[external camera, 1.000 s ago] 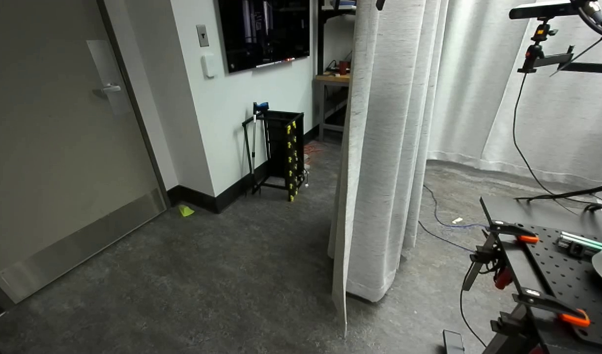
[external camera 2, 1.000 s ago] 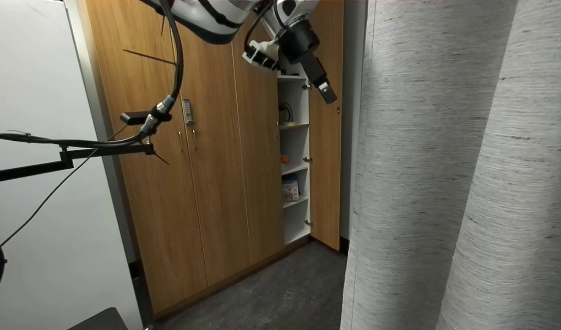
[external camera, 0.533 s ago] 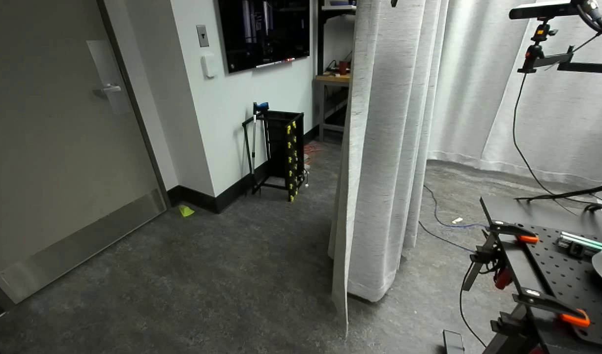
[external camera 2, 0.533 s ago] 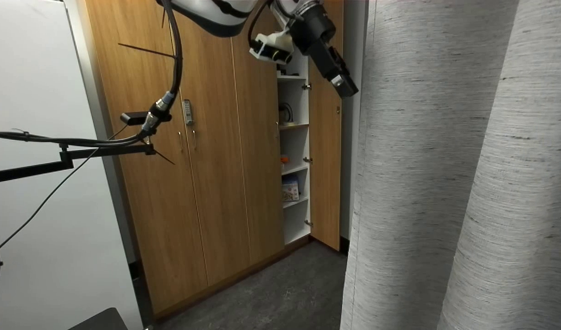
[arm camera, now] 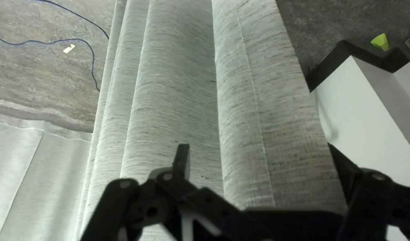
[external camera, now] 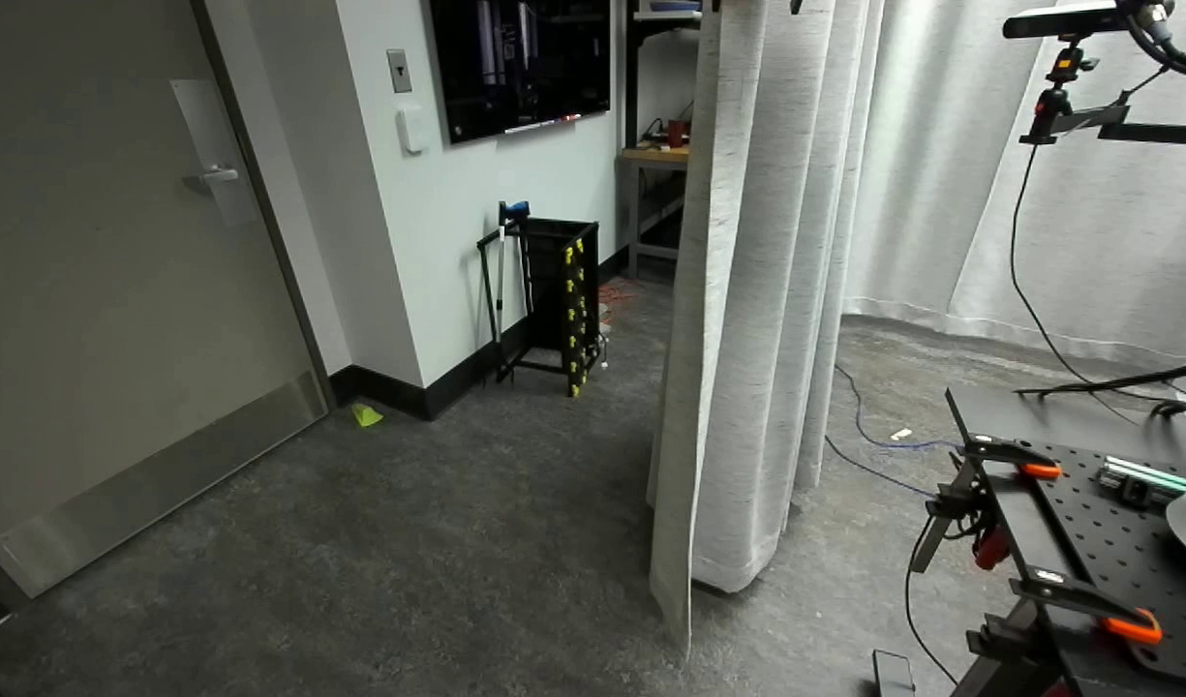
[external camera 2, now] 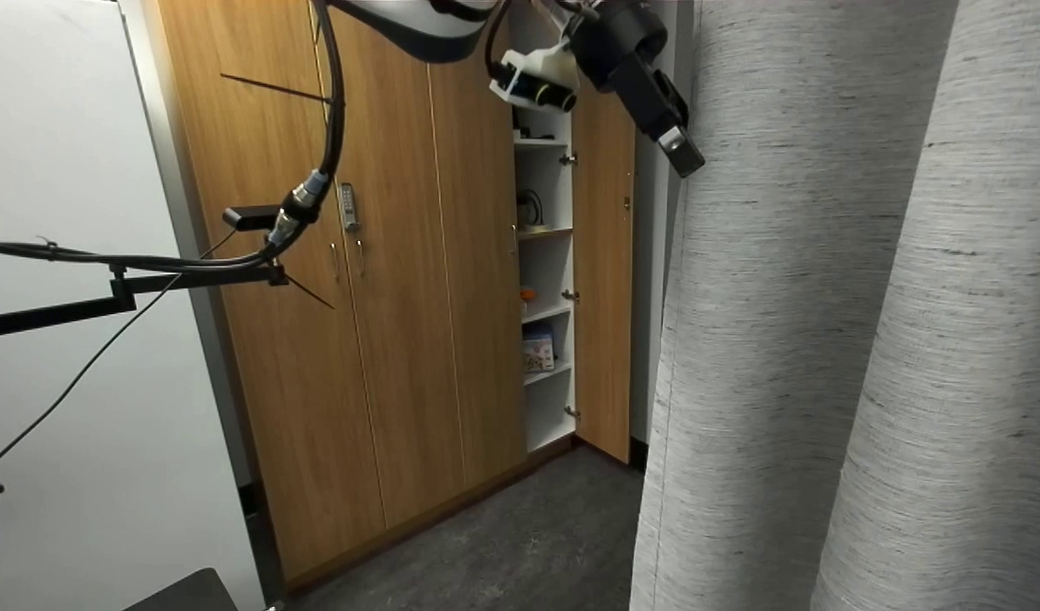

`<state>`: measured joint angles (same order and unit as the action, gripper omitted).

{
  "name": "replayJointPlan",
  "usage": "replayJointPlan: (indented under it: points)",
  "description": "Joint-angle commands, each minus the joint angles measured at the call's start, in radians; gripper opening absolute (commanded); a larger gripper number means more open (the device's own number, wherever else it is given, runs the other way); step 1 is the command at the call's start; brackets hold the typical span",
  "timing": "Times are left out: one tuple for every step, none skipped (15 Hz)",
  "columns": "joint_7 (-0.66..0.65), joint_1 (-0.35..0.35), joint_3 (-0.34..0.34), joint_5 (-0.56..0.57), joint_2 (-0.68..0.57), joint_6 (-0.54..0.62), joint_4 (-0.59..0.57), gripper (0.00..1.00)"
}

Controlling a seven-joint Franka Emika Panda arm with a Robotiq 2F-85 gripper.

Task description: Slide the curtain to the left

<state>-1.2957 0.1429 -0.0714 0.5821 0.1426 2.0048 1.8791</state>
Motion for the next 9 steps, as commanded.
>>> replayJointPlan:
  points:
    - [0.016,0.008,-0.009,0.002,-0.004,0.033,0.000,0.66]
    - [0.023,0.005,-0.009,-0.004,-0.006,0.038,-0.001,0.58]
    - [0.027,0.003,-0.008,-0.008,-0.008,0.045,-0.001,0.49]
    - [0.036,-0.001,-0.005,-0.012,-0.011,0.054,0.000,0.42]
    - [0.047,-0.005,-0.002,-0.016,-0.014,0.067,0.001,0.35]
    - [0.057,-0.011,0.004,-0.016,-0.019,0.078,0.001,0.27]
    - [0.073,-0.017,0.009,-0.023,-0.023,0.093,0.003,0.20]
    - [0.093,-0.026,0.017,-0.033,-0.026,0.104,0.005,0.13]
    - [0.121,-0.036,0.025,-0.054,-0.032,0.117,0.007,0.04]
